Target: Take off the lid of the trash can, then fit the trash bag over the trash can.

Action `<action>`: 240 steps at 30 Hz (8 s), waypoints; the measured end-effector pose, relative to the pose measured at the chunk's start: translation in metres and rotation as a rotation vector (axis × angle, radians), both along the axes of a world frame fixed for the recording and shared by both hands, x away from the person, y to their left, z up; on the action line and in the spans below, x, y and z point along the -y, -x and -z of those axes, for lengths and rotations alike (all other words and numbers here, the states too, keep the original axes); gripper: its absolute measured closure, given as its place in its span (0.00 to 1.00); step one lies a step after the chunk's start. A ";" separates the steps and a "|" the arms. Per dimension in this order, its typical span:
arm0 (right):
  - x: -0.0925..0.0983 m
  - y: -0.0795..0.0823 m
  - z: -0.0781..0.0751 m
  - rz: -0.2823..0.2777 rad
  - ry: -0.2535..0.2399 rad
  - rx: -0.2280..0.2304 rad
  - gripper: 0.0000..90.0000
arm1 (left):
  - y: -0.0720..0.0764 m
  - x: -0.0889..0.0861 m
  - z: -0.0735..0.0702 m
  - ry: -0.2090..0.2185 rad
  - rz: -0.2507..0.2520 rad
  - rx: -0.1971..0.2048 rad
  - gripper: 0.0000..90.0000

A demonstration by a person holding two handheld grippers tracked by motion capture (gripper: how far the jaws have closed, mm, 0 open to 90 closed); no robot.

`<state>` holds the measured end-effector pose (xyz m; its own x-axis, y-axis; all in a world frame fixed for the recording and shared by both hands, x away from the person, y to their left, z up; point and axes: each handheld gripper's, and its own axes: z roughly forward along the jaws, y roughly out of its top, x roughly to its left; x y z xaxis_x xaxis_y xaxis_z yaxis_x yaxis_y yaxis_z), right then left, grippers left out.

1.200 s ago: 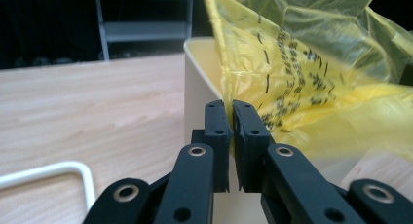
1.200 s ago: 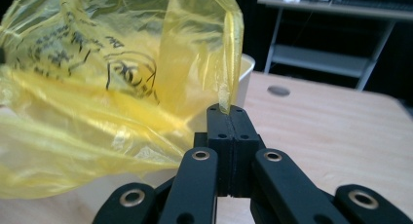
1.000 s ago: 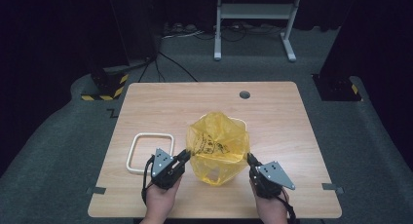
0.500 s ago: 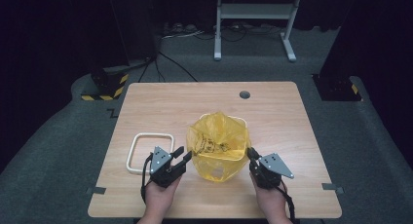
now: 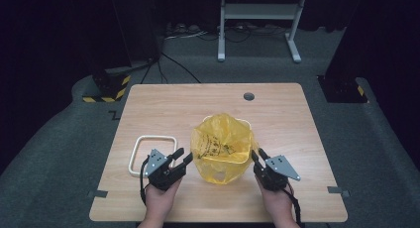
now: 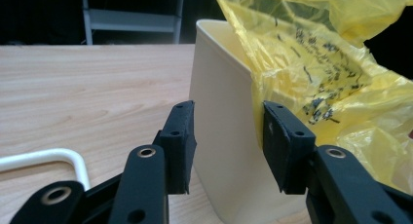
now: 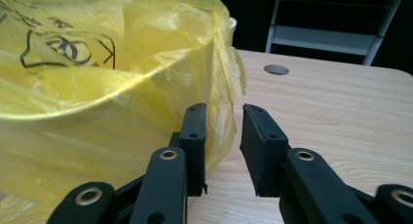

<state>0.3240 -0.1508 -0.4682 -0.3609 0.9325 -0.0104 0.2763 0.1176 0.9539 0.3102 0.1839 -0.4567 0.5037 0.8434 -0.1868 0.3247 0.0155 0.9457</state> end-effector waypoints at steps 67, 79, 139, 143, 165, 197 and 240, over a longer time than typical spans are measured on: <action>-0.015 0.009 -0.033 -0.071 -0.105 0.072 0.71 | -0.027 0.028 -0.017 0.010 0.077 -0.005 0.70; -0.017 0.005 -0.029 -0.082 -0.094 0.004 0.78 | -0.022 0.032 -0.015 0.008 0.083 -0.016 0.72; -0.010 0.005 -0.030 -0.185 0.052 0.032 0.96 | -0.046 -0.001 0.009 0.065 0.038 -0.160 0.79; -0.008 0.003 -0.029 -0.183 0.046 0.034 0.96 | -0.046 0.000 0.011 0.045 0.042 -0.172 0.79; 0.003 0.059 -0.027 -0.049 0.063 -0.001 0.82 | -0.042 0.001 0.011 0.046 0.026 -0.169 0.75; 0.039 -0.008 -0.017 0.051 0.064 0.064 0.70 | -0.014 0.010 -0.006 0.035 0.065 -0.052 0.56; 0.022 0.027 -0.010 -0.053 0.119 0.017 0.68 | -0.047 0.046 -0.018 0.021 0.224 -0.082 0.67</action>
<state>0.2968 -0.1723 -0.4585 -0.4084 0.9039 -0.1267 0.2506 0.2445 0.9367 0.3571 0.1380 -0.4382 0.6602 0.7076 -0.2517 0.3984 -0.0459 0.9161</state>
